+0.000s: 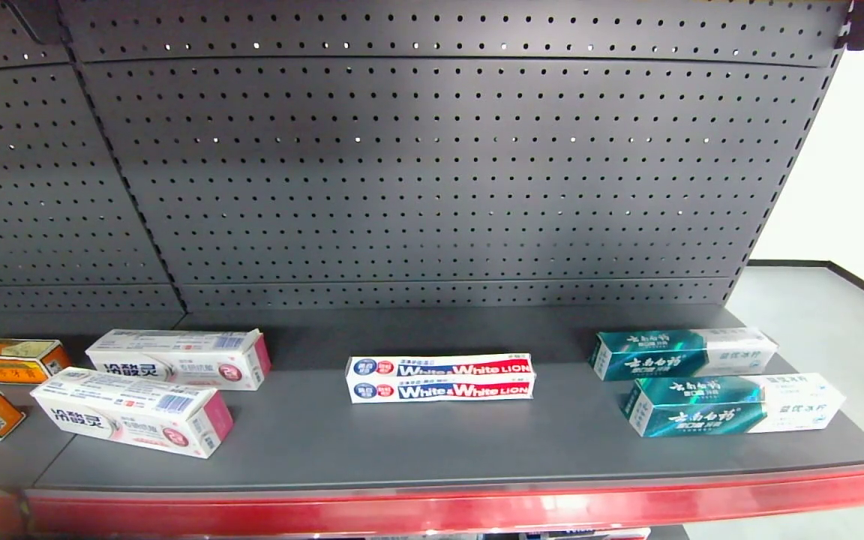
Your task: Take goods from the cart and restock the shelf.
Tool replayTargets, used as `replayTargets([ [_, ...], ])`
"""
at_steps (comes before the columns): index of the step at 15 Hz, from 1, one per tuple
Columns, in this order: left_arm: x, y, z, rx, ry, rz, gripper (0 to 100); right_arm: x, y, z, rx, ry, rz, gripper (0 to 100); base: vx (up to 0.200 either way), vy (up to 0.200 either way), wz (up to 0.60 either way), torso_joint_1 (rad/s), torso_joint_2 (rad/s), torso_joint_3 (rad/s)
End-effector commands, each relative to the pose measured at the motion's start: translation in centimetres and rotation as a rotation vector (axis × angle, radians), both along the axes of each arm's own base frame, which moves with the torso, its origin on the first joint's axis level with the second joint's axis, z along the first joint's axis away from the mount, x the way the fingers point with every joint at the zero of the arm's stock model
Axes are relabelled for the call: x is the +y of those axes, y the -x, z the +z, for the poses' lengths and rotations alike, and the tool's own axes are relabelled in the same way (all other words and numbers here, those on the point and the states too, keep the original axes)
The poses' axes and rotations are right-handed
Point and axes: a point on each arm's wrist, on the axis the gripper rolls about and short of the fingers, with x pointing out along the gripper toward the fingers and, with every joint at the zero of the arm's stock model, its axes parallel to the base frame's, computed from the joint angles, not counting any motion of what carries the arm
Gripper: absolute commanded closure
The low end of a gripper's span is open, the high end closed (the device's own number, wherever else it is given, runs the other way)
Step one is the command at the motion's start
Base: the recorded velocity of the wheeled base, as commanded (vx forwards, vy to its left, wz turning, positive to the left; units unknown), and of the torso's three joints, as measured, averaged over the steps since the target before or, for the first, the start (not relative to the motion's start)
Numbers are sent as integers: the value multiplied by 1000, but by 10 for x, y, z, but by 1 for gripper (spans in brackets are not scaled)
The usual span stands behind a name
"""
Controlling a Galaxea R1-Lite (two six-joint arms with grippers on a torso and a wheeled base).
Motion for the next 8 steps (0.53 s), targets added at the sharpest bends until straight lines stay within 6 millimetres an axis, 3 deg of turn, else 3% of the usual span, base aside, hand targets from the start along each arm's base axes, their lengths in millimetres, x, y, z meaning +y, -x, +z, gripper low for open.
replayTargets([
  [1, 0, 0, 0, 0, -2, 0, 0, -1, 9, -17, -50, -11, -6, 100, 0, 0, 0, 0, 0, 0],
  [4, 0, 0, 2, -12, -14, -3, 0, -2, 14, -20, -83, -43, -17, 100, 0, 0, 0, 0, 0, 0],
  [7, -1, 22, 42, -45, -77, -56, 0, -2, 14, -19, -84, -48, -16, 100, 0, 0, 0, 0, 0, 0],
  [8, -1, 25, 45, -37, -77, -58, 0, -2, 14, -19, -84, -48, -16, 100, 0, 0, 0, 0, 0, 0],
])
